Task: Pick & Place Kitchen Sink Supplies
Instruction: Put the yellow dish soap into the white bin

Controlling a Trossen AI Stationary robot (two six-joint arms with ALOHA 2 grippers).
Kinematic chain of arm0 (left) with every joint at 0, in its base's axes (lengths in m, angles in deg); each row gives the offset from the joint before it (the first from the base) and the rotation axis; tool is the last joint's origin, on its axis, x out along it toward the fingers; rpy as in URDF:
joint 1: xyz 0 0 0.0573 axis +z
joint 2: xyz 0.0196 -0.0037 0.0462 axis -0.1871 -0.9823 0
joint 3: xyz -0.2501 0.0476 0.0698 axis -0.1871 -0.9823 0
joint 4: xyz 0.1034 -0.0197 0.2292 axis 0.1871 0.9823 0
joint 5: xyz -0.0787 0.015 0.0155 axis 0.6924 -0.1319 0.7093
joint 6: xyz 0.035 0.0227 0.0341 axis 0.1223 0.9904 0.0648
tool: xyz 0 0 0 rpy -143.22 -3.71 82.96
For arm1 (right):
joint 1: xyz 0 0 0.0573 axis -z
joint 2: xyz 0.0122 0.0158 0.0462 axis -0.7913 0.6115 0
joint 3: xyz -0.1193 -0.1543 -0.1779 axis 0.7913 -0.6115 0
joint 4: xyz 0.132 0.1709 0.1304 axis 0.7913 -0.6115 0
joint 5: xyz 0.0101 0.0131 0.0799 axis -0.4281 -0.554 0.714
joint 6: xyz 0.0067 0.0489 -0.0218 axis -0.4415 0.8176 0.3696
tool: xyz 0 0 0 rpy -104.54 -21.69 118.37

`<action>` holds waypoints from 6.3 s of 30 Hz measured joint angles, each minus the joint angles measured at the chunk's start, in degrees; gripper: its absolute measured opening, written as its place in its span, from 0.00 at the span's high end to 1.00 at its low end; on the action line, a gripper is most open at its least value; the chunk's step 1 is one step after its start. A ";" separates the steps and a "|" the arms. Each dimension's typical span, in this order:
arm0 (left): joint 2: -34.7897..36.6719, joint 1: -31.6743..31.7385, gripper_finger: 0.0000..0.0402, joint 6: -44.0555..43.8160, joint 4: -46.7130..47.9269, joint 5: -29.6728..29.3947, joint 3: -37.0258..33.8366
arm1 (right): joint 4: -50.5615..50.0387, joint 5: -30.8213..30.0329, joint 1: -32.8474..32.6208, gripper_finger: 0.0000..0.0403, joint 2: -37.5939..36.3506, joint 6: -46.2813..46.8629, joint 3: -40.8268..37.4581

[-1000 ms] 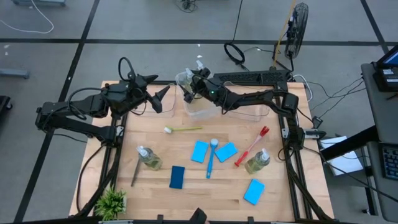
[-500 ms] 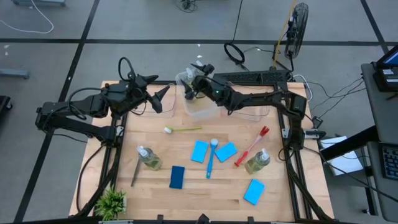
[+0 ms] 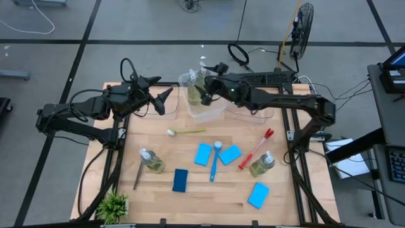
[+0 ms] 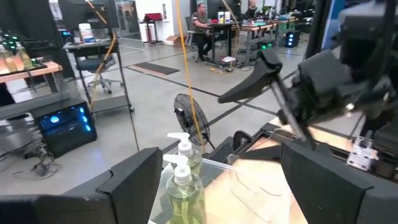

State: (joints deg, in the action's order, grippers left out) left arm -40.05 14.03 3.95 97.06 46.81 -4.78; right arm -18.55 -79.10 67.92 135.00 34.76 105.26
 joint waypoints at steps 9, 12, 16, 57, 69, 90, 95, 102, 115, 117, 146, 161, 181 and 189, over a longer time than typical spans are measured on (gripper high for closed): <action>0.00 0.00 0.24 -0.02 0.00 7.18 0.00 | -24.67 0.21 0.00 0.02 -11.57 9.06 0.00; -0.07 0.00 0.24 -0.02 0.00 8.53 0.00 | -32.31 0.26 0.00 0.02 -15.59 12.45 0.00; -0.13 0.00 0.22 0.02 0.37 8.55 0.00 | -42.21 2.53 0.02 0.02 -21.17 17.31 0.00; -0.13 0.00 0.21 -1.05 6.29 9.45 0.00 | -63.40 45.14 0.00 0.02 -71.47 55.76 -19.65; -0.13 -0.01 0.22 -0.86 6.27 9.47 0.00 | -49.03 45.07 0.00 0.02 -79.50 64.14 -37.93; -0.13 0.00 0.23 -2.54 6.56 9.62 0.00 | -25.13 51.61 -0.21 0.02 -81.73 53.19 -49.08; -0.13 -0.01 0.23 -2.34 6.56 9.62 0.00 | -25.56 54.27 -2.96 0.02 -82.08 53.26 -49.00; -0.13 -0.01 0.20 -2.19 6.56 9.60 0.00 | -25.83 54.16 -8.09 0.02 -82.08 51.77 -48.99; -0.13 -0.02 0.23 -3.71 6.49 10.09 0.00 | -44.99 49.30 -12.69 0.02 -78.92 41.52 -39.37; -0.13 -0.02 0.23 -4.03 6.49 10.92 0.00 | -48.51 49.24 -12.89 0.02 -78.40 40.99 -39.45; -0.13 -0.02 0.23 -7.34 6.44 12.42 0.00 | -50.83 46.64 -17.29 0.02 -77.56 39.24 -42.25; -0.13 -0.02 0.21 -7.04 6.45 12.42 0.00 | -39.13 48.11 -17.29 0.02 -77.55 41.29 -48.96; -0.13 -0.02 0.24 -6.97 6.45 12.42 0.00 | -24.24 42.04 -26.88 0.02 -75.24 44.23 -55.32; -0.13 -0.01 0.21 -6.93 6.45 12.40 0.00 | -19.43 41.75 -28.28 0.02 -72.11 43.67 -56.41</action>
State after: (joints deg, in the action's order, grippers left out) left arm -40.18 14.02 -2.98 103.51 59.21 -4.78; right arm -37.98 -37.36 39.64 62.89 78.43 48.85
